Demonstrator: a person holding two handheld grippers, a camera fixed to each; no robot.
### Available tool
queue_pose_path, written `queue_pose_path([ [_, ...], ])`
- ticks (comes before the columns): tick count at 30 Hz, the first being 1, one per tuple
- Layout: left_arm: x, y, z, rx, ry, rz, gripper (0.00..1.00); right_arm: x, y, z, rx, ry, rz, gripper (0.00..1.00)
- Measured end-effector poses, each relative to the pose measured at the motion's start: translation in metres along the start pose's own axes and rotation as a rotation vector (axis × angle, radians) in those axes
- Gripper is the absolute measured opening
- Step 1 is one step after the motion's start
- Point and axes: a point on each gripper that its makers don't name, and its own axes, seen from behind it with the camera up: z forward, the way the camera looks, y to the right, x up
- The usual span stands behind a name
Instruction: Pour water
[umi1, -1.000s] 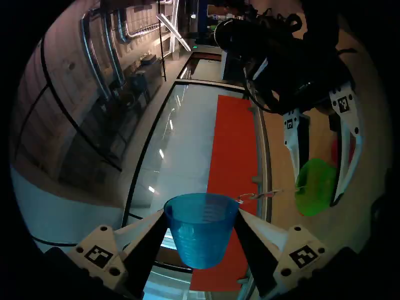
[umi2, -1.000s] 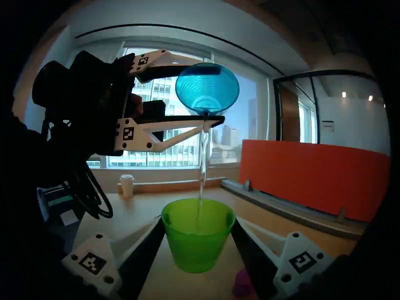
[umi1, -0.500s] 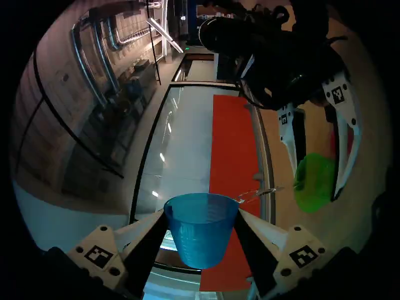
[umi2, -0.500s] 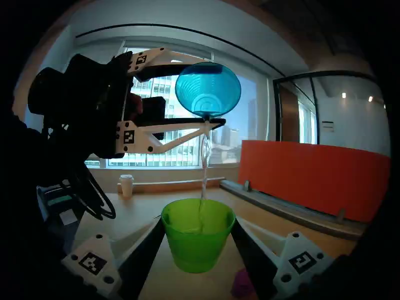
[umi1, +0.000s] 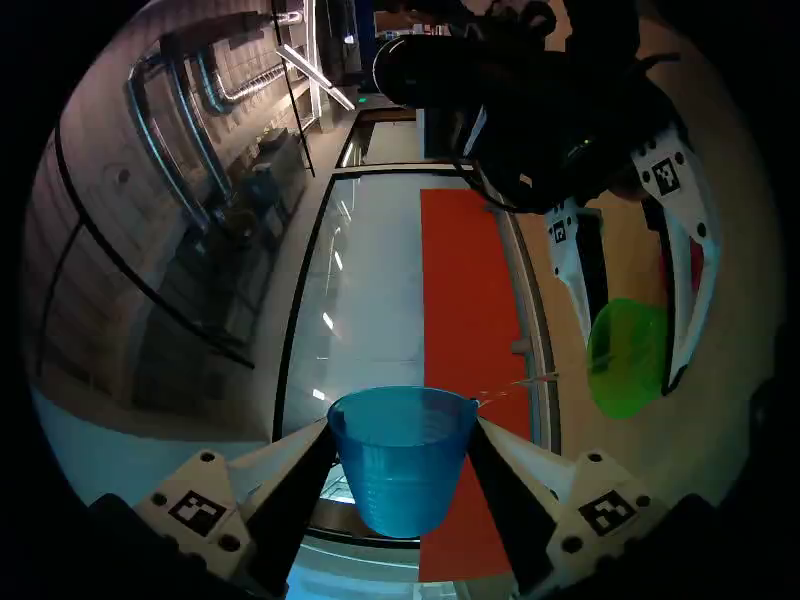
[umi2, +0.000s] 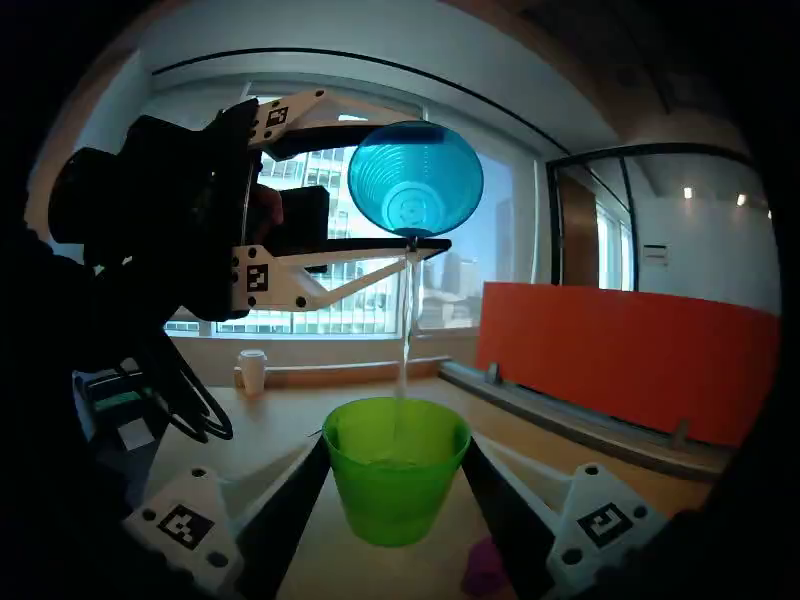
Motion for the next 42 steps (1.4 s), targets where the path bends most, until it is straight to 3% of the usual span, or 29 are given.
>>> queue_pose_path([
  [17, 0.008, 0.007, -0.003, -0.004, 0.013, 0.119, 0.86, 0.0, 0.001, -0.001, -0.004, 0.004, -0.002, 0.9],
  [26, 0.007, 0.006, -0.004, -0.006, 0.006, 0.086, 0.86, 0.0, 0.001, -0.002, -0.008, 0.007, -0.002, 0.9],
  [32, 0.003, 0.004, -0.002, -0.006, -0.003, -0.015, 0.86, 0.002, 0.003, -0.002, -0.015, 0.011, 0.0, 0.9],
  [42, -0.009, 0.01, 0.007, -0.017, -0.031, -0.375, 0.86, 0.005, 0.004, -0.004, -0.021, 0.02, 0.004, 0.9],
])
